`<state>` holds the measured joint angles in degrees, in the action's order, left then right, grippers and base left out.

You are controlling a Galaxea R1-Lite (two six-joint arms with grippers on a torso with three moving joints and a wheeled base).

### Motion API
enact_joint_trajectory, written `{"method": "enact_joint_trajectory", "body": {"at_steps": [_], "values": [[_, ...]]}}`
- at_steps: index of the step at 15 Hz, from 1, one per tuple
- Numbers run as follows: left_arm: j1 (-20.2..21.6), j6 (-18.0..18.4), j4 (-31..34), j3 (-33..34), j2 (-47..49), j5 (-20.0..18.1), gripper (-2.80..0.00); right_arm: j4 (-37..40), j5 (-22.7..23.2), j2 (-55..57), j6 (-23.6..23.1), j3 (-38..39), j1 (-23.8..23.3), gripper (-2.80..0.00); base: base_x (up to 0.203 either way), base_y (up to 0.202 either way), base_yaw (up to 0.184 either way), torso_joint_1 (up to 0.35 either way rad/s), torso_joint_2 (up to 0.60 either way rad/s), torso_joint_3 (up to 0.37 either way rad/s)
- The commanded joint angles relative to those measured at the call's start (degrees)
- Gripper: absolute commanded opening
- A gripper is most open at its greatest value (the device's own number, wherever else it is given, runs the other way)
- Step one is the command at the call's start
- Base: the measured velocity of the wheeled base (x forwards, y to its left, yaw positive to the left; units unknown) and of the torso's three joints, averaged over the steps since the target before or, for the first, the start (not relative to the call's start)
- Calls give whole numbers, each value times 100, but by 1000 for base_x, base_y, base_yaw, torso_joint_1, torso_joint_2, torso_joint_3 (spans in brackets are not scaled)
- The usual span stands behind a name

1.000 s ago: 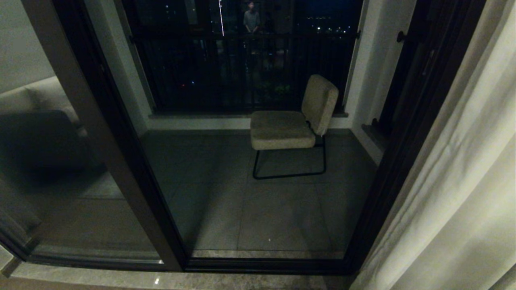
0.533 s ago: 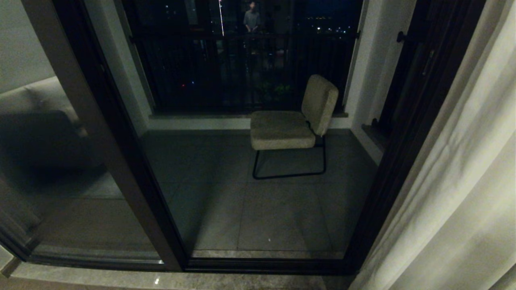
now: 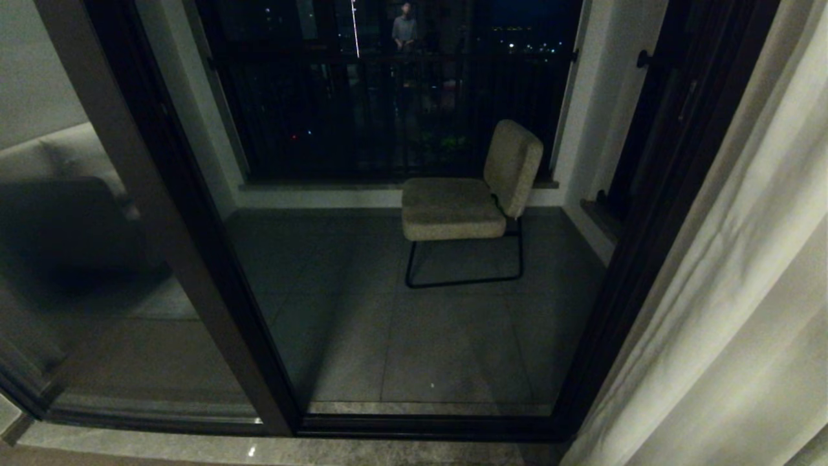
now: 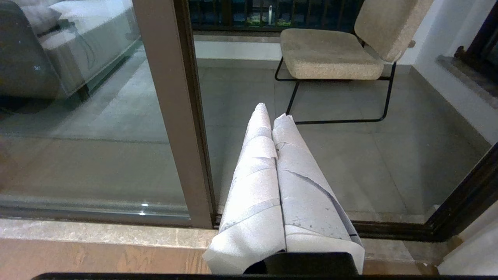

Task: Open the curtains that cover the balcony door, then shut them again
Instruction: Close the inner curtains on both sides

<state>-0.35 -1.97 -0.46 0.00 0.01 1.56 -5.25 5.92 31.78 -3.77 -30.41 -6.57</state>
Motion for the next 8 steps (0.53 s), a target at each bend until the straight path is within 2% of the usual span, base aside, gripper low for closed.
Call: {"method": "enact_joint_trajectory", "body": {"at_steps": [1,8], "values": [[0,-5,-3,0,-1,2,-280,-45,17,1104,33,-807,-46,0,0,0,0,0,0,0],[0,-5,-6,0,-1,2,-280,-265,6,2155,490,-2093,-161,0,0,0,0,0,0,0]]}}
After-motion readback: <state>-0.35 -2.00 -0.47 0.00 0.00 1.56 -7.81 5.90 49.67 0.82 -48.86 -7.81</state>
